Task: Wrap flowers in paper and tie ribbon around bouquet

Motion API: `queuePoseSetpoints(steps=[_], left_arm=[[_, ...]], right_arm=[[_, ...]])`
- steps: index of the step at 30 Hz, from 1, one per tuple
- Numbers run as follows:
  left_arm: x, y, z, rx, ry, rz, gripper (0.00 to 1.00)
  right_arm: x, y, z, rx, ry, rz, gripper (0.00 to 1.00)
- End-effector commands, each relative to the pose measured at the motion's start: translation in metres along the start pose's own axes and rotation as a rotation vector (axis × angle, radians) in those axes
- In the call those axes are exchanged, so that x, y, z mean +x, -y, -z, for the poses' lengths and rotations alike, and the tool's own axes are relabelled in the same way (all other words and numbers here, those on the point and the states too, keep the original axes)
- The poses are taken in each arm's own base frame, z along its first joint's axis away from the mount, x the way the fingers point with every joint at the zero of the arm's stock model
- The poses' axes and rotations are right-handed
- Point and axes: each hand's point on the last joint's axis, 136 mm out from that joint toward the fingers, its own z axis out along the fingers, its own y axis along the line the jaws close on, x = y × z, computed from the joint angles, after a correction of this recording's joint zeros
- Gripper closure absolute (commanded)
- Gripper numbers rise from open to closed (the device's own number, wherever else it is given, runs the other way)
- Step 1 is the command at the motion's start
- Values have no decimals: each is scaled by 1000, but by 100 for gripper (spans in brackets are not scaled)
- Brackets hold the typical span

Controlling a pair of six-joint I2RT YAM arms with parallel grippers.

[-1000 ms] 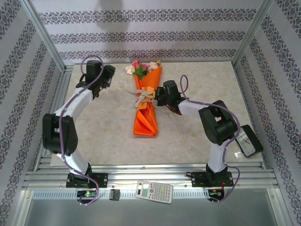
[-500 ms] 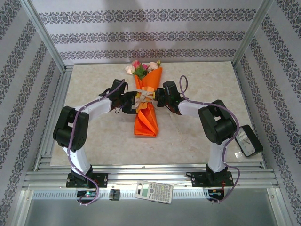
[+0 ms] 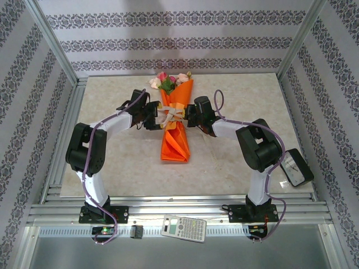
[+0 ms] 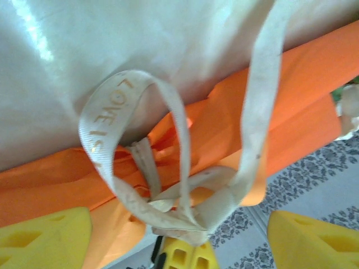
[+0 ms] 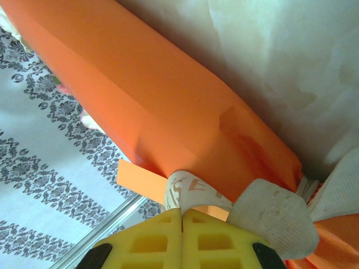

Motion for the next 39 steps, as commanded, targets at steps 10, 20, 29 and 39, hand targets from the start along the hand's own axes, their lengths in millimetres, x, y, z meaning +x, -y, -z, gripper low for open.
queuePoseSetpoints(steps=[10,20,29,39], left_arm=[[-3,-26,-16,-157,18,240,13],[-18,-11,-43,-113,54,263,6],[-28,-8,-56,-132,76,272,8],[-39,-21,-60,-163,112,267,34]], right_arm=[[-2,0,-2,5,-2,17,100],[-2,1,-2,4,-1,17,100],[-2,2,-1,5,-1,17,100],[-2,0,0,-2,0,17,100]])
